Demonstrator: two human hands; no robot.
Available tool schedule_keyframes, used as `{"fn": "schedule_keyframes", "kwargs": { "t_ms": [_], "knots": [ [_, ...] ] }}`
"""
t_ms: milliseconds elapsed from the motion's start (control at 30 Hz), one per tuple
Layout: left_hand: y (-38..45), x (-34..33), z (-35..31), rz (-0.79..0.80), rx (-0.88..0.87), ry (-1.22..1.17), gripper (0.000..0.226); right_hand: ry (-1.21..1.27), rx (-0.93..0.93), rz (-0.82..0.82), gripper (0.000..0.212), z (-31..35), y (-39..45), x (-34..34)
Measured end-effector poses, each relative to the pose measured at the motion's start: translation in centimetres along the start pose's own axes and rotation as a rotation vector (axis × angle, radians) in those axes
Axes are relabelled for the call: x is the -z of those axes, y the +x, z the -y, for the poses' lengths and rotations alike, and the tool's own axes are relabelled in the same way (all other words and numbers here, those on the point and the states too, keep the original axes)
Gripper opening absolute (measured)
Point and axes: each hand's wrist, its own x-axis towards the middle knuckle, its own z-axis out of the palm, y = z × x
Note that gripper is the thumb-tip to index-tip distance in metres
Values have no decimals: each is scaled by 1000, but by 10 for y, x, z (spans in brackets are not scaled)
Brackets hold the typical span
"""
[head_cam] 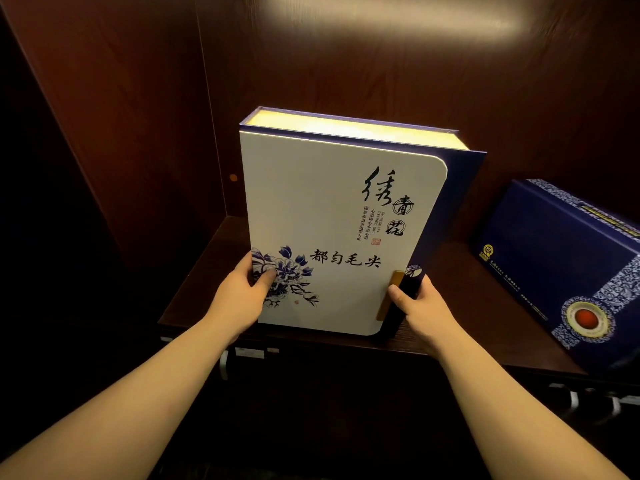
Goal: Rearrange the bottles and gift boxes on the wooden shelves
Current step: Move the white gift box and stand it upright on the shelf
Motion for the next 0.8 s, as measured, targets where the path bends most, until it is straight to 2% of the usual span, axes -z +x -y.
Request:
{"fn": "schedule_keyframes", "kwargs": {
  "t_ms": [233, 400, 467, 533, 600, 700, 800],
  "knots": [
    [2, -1, 4, 2, 10, 1, 36, 27, -5, 7, 35, -2, 1, 0],
    [-2, 0, -3, 17, 31, -14, 25, 37, -1, 7, 36, -1, 0, -1],
    [-5, 0, -2, 19, 53, -20, 28, 37, -7, -9, 35, 0, -2, 0],
    [-10, -5, 5, -3, 90, -48, 43, 33, -4, -19, 38, -1, -5, 3],
    [-17, -13, 15, -86, 198, -99, 55, 7, 2, -25, 53, -2, -10, 9],
    [-34, -29, 25, -201, 394, -87, 38, 0, -37, -48, 86, -2, -17, 24],
    [-54, -52, 28, -92, 418, 3, 27, -10, -63, -76, 96, -1, -26, 45]
  ]
}}
